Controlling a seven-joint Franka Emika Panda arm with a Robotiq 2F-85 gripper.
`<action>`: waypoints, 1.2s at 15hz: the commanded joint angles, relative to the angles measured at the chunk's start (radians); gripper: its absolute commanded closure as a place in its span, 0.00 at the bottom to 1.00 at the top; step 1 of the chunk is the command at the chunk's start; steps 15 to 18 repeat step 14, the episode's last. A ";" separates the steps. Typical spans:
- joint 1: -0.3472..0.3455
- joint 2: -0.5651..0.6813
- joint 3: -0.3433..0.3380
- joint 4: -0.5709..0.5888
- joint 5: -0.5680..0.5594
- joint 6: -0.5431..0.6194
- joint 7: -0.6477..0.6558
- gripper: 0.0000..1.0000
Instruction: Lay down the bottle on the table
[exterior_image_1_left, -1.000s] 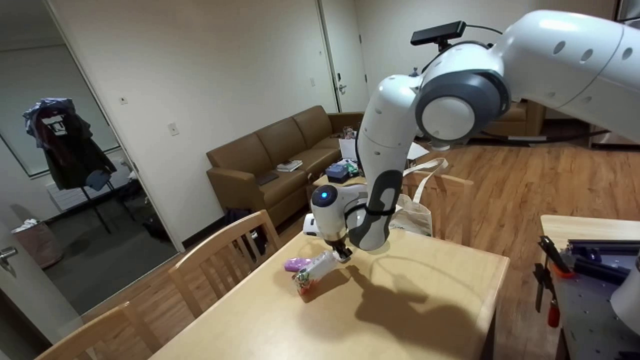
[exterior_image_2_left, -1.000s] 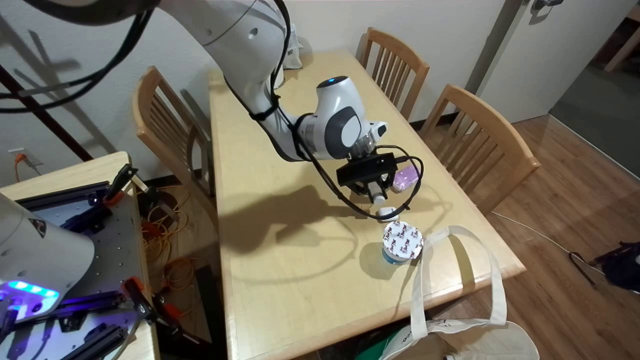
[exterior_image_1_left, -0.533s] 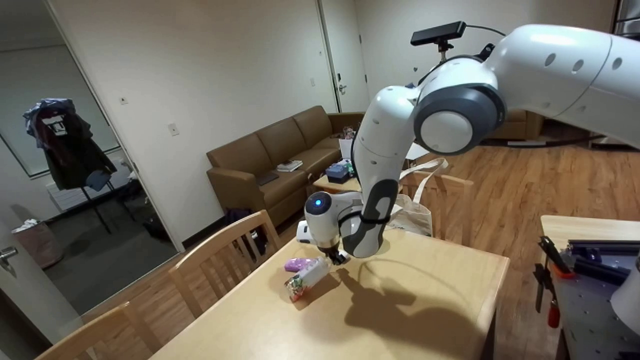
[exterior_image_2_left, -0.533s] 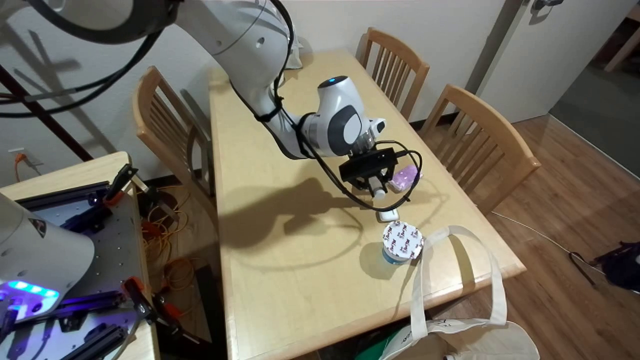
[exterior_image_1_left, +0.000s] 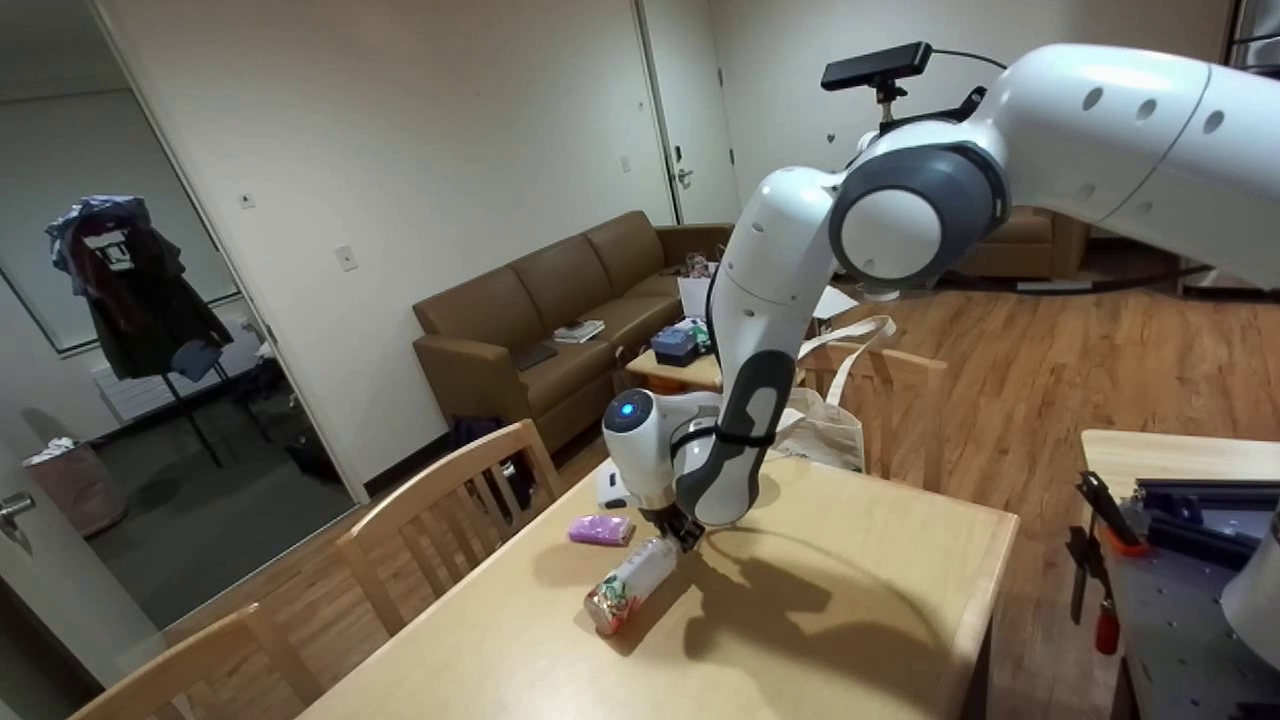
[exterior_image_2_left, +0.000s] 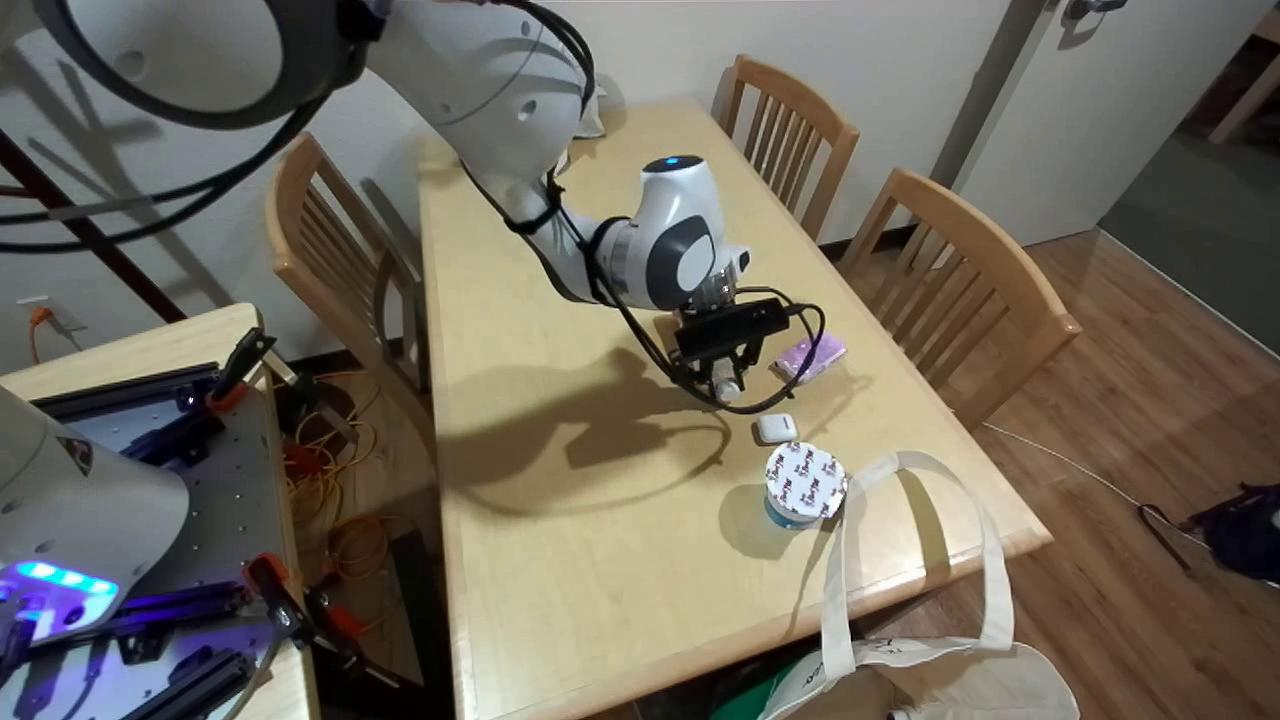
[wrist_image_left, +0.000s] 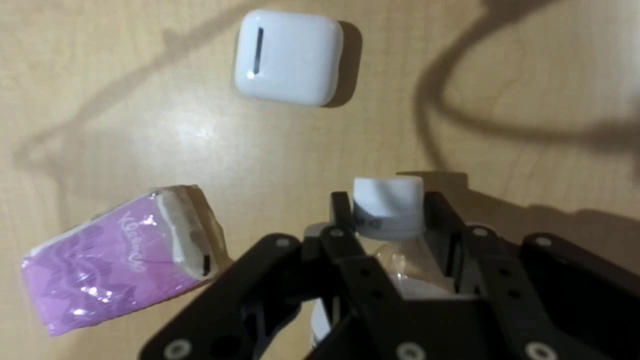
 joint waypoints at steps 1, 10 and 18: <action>-0.026 -0.034 0.030 -0.012 0.046 -0.097 -0.057 0.26; -0.019 -0.163 -0.015 -0.073 0.235 -0.165 0.171 0.00; -0.016 -0.227 -0.024 -0.100 0.260 -0.208 0.268 0.00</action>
